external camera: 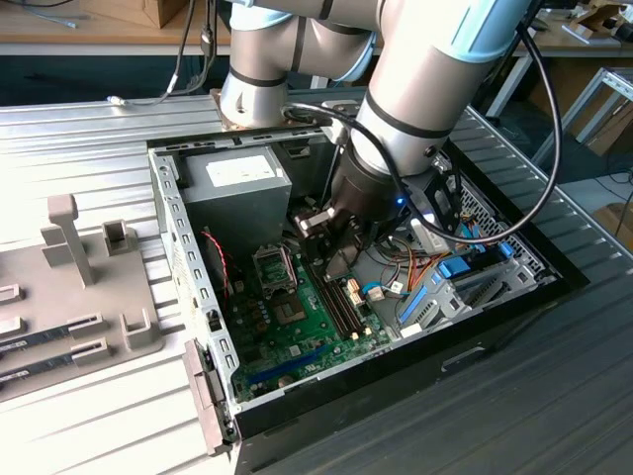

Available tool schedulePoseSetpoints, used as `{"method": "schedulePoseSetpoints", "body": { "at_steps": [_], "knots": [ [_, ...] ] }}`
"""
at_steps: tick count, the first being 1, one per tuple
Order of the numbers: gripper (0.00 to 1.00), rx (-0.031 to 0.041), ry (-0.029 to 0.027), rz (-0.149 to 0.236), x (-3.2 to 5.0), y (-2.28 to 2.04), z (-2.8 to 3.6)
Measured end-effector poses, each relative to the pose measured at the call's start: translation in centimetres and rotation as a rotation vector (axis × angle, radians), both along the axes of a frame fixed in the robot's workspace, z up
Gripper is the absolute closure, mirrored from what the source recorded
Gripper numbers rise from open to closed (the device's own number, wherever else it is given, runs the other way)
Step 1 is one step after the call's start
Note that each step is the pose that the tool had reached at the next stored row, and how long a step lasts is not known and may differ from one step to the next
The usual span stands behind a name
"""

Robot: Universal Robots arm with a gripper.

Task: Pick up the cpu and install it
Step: 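Place the cpu into insertion slot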

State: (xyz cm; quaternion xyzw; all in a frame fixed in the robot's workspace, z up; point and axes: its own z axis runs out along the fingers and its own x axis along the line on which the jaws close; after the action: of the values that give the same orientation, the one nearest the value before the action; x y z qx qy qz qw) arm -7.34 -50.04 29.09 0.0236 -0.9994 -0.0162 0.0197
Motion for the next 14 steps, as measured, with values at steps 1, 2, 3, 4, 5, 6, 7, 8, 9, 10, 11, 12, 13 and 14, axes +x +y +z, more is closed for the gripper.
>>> {"method": "schedulePoseSetpoints", "body": {
  "at_steps": [1, 2, 3, 4, 5, 6, 7, 8, 9, 10, 11, 12, 13, 14],
  "knots": [
    [0.53, 0.0000, 0.0000, 0.000, -0.01, 0.00, -0.01],
    [0.53, 0.0000, -0.0001, 0.000, -0.03, 0.00, -0.02],
    [0.53, 0.0000, -0.0001, 0.000, -0.04, 0.00, -0.02],
    [0.53, 0.0000, -0.0001, 0.000, -0.06, 0.00, -0.04],
    [0.53, 0.0000, 0.0000, 0.000, -0.08, 0.00, -0.04],
    [0.53, 0.0000, 0.0000, 0.000, -0.10, 0.00, -0.06],
    [0.53, 0.0000, 0.0000, 0.000, -0.11, 0.00, -0.06],
    [0.53, 0.0000, 0.0000, 0.000, -0.13, 0.00, -0.07],
    [0.53, -0.0001, 0.0000, 0.000, -0.14, 0.00, -0.08],
    [0.53, 0.0000, 0.0000, 0.000, -0.15, 0.00, -0.09],
    [0.53, 0.0000, 0.0000, 0.000, -0.17, 0.00, -0.10],
    [0.53, 0.0000, 0.0000, 0.000, -0.18, 0.00, -0.11],
    [0.53, 0.0000, -0.0001, 0.000, -0.20, 0.00, -0.13],
    [0.53, 0.0000, 0.0000, 0.000, -0.21, 0.00, -0.15]
  ]
}}
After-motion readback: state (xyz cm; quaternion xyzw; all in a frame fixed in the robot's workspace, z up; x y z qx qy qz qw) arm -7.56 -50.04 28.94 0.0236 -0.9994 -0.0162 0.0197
